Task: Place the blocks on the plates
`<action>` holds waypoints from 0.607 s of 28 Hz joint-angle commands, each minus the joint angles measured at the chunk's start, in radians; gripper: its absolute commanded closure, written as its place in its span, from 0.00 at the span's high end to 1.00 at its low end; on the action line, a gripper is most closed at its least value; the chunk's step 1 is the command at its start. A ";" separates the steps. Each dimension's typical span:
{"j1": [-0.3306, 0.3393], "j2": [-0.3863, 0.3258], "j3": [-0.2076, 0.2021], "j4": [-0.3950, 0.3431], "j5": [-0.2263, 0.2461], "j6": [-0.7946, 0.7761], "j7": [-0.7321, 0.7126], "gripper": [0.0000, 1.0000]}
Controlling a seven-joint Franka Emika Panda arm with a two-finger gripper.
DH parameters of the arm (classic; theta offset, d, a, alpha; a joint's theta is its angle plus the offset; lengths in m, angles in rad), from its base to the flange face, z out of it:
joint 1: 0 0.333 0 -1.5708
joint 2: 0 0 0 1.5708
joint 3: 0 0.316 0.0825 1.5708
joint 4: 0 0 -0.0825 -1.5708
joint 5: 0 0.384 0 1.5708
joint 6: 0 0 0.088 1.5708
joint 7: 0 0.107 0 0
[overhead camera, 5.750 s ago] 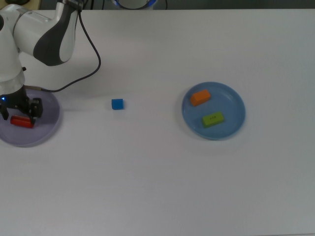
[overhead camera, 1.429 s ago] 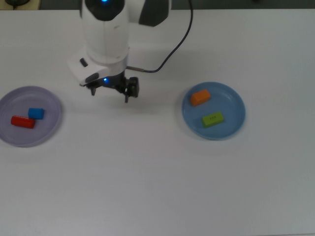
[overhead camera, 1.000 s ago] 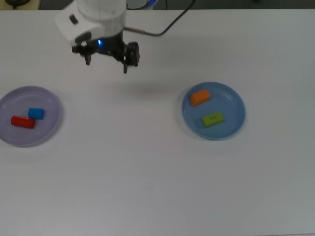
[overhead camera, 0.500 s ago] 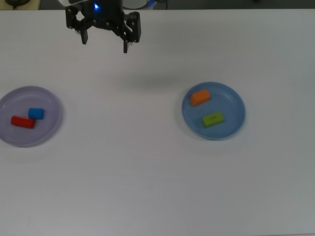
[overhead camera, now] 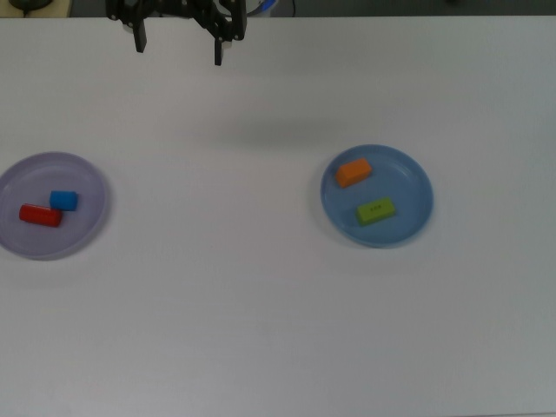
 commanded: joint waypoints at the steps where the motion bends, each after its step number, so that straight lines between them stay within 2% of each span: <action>1: 0.000 -0.006 -0.005 0.002 0.021 -0.047 -0.034 1.00; 13: -0.006 -0.017 0.000 0.002 0.023 -0.061 -0.036 1.00; 17: -0.017 -0.022 0.000 0.001 0.036 -0.063 -0.036 1.00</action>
